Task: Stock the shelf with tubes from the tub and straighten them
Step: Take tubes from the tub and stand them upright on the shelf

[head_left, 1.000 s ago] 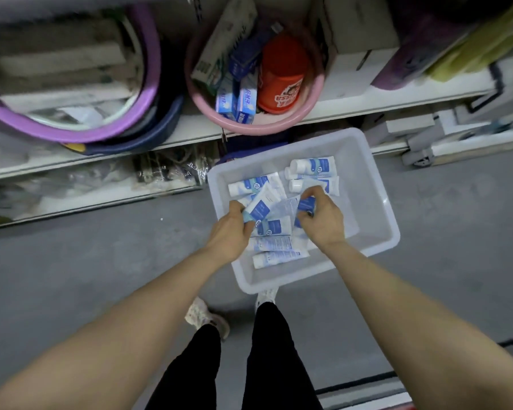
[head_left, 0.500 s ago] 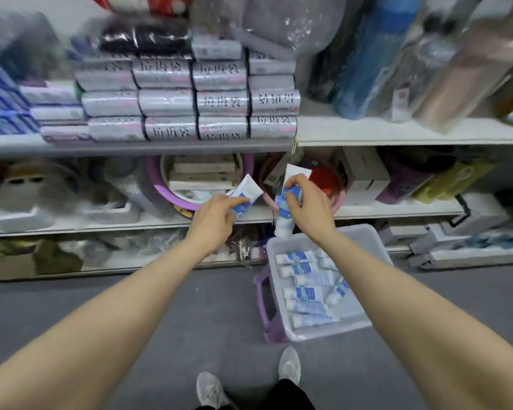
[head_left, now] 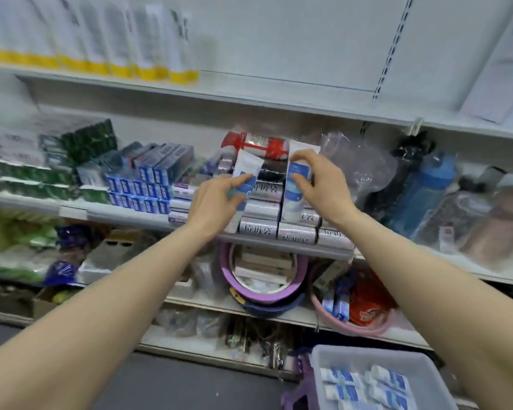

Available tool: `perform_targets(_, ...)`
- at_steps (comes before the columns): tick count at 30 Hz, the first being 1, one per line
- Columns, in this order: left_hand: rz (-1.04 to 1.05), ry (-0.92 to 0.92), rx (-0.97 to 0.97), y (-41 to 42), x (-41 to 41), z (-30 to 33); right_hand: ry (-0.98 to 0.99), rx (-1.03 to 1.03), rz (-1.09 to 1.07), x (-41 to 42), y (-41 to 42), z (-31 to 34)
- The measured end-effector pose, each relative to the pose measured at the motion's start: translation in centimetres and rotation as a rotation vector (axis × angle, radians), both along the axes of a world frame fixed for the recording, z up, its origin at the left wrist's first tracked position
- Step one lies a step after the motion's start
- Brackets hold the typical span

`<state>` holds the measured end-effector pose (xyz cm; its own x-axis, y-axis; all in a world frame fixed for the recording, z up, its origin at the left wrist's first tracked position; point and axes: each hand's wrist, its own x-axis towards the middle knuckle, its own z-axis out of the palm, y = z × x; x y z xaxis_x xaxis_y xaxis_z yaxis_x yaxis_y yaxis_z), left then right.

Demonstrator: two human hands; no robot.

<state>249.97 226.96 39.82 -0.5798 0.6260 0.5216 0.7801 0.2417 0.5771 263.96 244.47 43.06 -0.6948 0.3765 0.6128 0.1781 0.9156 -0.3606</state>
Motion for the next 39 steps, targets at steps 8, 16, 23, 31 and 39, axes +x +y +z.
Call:
perform_targets(8, 0.025, 0.13, 0.176, -0.3, -4.5, 10.8, 0.089, 0.126, 0.109, -5.4, 0.0, 12.6)
perform_targets(16, 0.115, 0.256, 0.23, 2.1, -10.7, 18.0, 0.128, 0.099, 0.089, -12.0, 3.0, 20.3)
perform_targets(23, 0.156, 0.234, 0.289, 7.1, -16.5, 18.9, 0.058, 0.102, 0.109, -18.4, 7.2, 22.5)
perform_targets(31, 0.194, 0.239, 0.307, 10.5, -19.7, 16.9, 0.041, 0.134, 0.136, -25.5, 10.3, 21.4)
perform_targets(39, 0.269, 0.351, 0.193, 11.2, -20.2, 15.8, 0.014, 0.128, 0.196, -31.4, 10.7, 19.1)
